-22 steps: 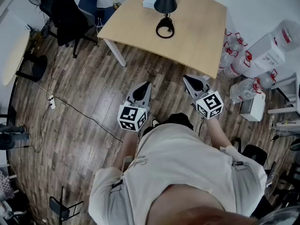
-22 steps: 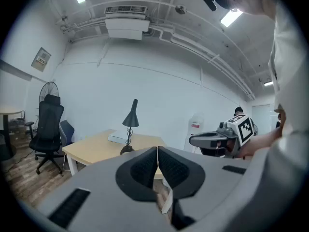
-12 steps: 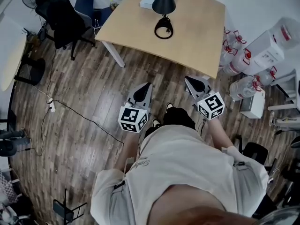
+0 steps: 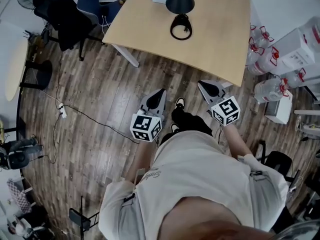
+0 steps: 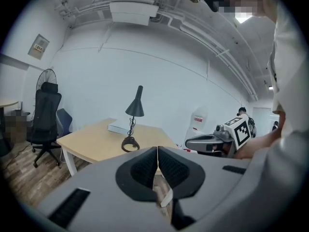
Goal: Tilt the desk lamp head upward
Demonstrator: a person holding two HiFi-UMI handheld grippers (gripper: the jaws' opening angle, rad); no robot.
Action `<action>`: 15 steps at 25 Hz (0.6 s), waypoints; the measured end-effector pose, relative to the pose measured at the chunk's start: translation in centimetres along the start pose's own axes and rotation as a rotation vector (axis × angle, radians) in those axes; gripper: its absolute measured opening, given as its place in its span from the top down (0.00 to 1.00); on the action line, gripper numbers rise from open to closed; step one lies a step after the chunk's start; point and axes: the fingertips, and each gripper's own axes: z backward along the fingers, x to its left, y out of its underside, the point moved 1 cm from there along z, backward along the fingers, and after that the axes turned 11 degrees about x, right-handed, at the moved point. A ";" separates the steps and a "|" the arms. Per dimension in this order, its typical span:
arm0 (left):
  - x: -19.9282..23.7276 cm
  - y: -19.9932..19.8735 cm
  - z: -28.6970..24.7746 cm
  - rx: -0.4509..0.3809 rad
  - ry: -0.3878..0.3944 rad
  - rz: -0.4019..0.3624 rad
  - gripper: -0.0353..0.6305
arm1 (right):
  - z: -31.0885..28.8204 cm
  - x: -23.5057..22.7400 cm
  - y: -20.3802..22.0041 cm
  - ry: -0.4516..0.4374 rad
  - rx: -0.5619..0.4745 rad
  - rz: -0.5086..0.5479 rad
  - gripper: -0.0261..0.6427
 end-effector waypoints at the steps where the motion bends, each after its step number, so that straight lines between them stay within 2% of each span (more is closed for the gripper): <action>1: 0.6 -0.6 -0.6 0.011 0.005 -0.006 0.92 | -0.9 -0.6 -0.5 0.000 -0.007 -0.009 0.97; 6: 4.0 -3.9 -4.1 0.052 0.029 -0.077 0.92 | -5.3 -4.3 -2.9 0.023 -0.063 -0.048 0.97; 10: 6.6 -6.9 -7.6 0.066 0.038 -0.103 0.92 | -7.9 -7.8 -4.7 0.032 -0.084 -0.054 0.97; 15: 8.6 -8.7 -11.1 0.089 0.060 -0.112 0.92 | -10.1 -11.5 -5.3 0.077 -0.053 0.008 0.97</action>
